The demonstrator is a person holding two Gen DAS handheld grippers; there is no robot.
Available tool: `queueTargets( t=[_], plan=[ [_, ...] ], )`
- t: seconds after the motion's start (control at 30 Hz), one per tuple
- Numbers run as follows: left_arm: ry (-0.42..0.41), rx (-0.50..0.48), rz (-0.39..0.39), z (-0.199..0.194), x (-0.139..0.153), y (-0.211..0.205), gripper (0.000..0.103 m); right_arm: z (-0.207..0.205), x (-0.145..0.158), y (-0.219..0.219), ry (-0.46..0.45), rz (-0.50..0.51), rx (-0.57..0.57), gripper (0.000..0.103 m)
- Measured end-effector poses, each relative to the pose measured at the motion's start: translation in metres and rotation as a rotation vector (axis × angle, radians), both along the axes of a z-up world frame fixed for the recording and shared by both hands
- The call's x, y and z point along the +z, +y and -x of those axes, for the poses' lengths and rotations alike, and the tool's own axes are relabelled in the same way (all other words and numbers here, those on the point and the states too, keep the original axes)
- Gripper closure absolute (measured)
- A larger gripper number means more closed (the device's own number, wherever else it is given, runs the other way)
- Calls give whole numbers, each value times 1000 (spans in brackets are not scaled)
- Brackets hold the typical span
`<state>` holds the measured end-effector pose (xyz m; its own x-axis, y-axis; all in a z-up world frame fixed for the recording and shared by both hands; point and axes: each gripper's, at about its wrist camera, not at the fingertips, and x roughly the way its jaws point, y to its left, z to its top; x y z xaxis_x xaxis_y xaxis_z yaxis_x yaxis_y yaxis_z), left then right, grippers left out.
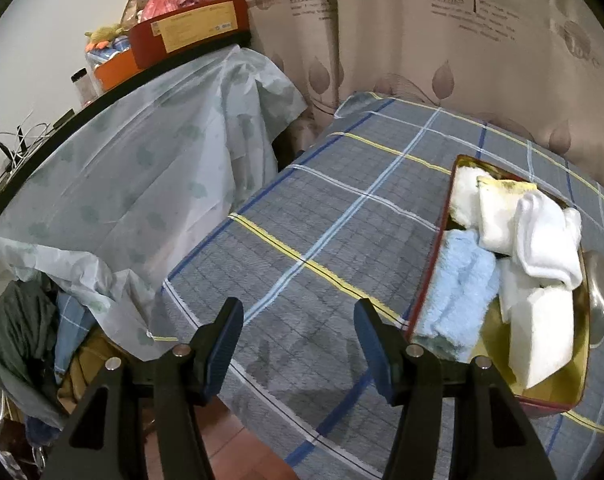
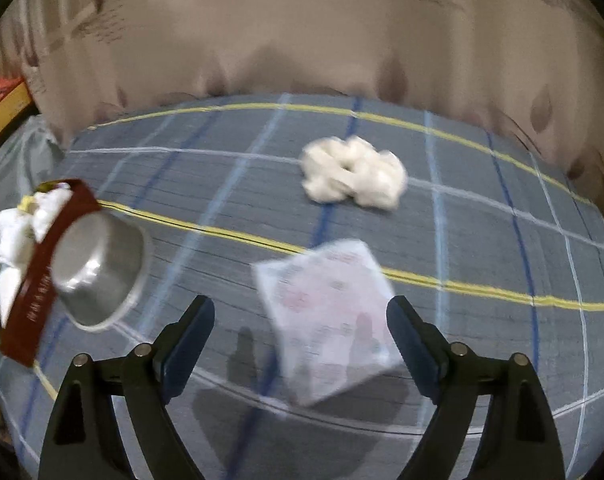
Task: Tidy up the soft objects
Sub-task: 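Grasp the flower-printed white pad from the bedspread with the right tool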
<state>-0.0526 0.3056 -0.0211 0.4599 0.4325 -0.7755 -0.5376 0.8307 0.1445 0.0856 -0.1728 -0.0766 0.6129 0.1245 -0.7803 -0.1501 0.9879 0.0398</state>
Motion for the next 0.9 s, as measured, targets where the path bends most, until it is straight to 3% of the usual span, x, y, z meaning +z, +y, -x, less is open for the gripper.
queueTargets(
  t=[0.37,0.6,0.77,0.9],
  plan=[
    [15,-108,-44,-12,23,-45,44,-26,-32,-18,31,-11,28,16],
    [5,-239,-3,-38,40,-95,44,-24,-38,-7,-10,42,86,19],
    [12,-341,-1,-57,42,-138,44,-19,-36,-11,-27,42,98,48],
    [21,-422,22,-70,39,-169,44,-16,-34,-17,-34,34,87,62]
  ],
)
